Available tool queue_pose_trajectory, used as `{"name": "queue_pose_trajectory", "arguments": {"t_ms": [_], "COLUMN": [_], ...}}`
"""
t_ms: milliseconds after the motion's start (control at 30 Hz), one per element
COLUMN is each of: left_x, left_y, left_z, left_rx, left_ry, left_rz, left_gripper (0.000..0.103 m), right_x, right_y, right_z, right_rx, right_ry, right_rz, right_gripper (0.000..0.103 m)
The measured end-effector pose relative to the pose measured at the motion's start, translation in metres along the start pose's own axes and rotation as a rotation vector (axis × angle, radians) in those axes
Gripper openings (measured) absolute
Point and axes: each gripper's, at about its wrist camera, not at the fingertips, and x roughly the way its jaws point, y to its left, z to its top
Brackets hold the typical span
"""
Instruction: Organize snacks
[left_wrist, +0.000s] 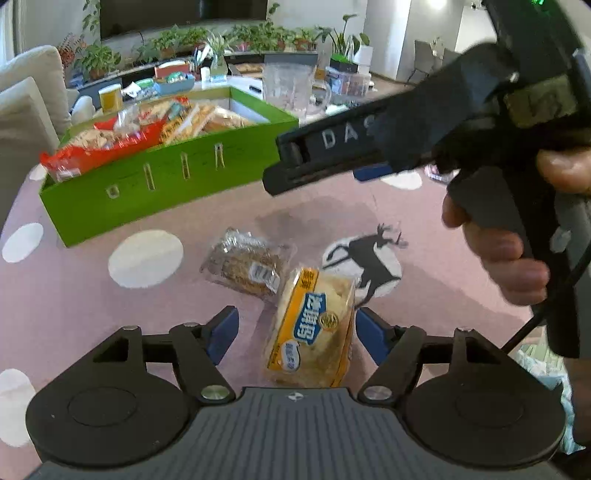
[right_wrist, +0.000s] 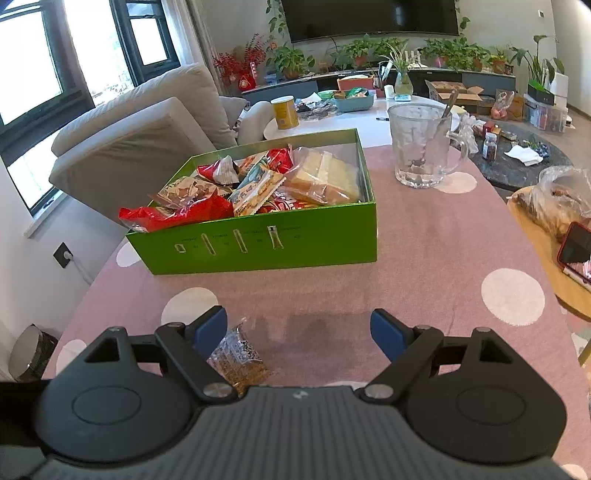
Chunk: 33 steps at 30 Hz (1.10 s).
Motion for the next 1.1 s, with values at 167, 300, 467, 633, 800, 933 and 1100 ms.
{"name": "queue_pose_trajectory", "arguments": {"t_ms": [167, 300, 467, 633, 800, 933, 1100], "left_x": [0.012, 0.005, -0.010, -0.023, -0.028, -0.031, -0.030], "left_y": [-0.002, 0.003, 0.019, 0.051, 0.072, 0.079, 0.083], "left_z": [-0.006, -0.006, -0.017, -0.023, -0.018, -0.017, -0.019], "left_rx": [0.024, 0.036, 0.040, -0.076, -0.155, -0.177, -0.183], "left_ry": [0.025, 0.025, 0.023, 0.016, -0.018, -0.036, -0.041], "left_rz": [-0.002, 0.011, 0.094, 0.171, 0.218, 0.225, 0.220], "left_gripper": [0.044, 0.041, 0.041, 0.041, 0.041, 0.041, 0.041], "right_x": [0.005, 0.015, 0.020, 0.031, 0.042, 0.048, 0.054], "right_y": [0.005, 0.012, 0.021, 0.028, 0.039, 0.047, 0.053], "right_z": [-0.004, -0.011, -0.015, -0.016, -0.018, -0.017, -0.016], "right_rx": [-0.052, -0.085, -0.133, -0.118, -0.091, -0.081, -0.086], "right_ry": [0.037, 0.076, 0.095, 0.118, 0.155, 0.160, 0.170], "right_rz": [0.029, 0.055, 0.079, 0.076, 0.063, 0.042, 0.025], "right_gripper": [0.078, 0.078, 0.078, 0.078, 0.078, 0.078, 0.078]}}
